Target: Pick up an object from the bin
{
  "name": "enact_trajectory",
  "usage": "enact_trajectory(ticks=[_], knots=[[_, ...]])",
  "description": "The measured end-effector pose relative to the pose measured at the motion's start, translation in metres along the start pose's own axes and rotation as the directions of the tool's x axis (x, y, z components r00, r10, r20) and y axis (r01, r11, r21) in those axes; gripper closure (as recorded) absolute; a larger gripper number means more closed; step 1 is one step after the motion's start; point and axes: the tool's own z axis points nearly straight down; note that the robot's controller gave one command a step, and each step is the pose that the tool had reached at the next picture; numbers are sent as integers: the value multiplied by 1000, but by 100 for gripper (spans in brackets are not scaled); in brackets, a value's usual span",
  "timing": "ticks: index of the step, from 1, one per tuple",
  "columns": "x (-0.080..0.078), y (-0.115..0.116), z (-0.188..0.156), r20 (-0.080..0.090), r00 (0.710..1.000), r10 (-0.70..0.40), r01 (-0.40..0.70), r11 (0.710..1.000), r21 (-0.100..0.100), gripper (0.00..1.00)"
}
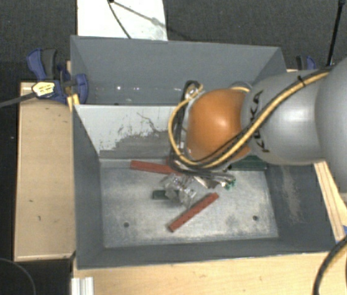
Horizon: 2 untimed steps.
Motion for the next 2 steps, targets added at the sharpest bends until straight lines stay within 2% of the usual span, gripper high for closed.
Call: enact_trajectory(ticks=[1,2], knots=[[0,0,0,0,1000,-1,1,1000,0,0],[0,0,0,0,1000,-2,2,1000,0,100]])
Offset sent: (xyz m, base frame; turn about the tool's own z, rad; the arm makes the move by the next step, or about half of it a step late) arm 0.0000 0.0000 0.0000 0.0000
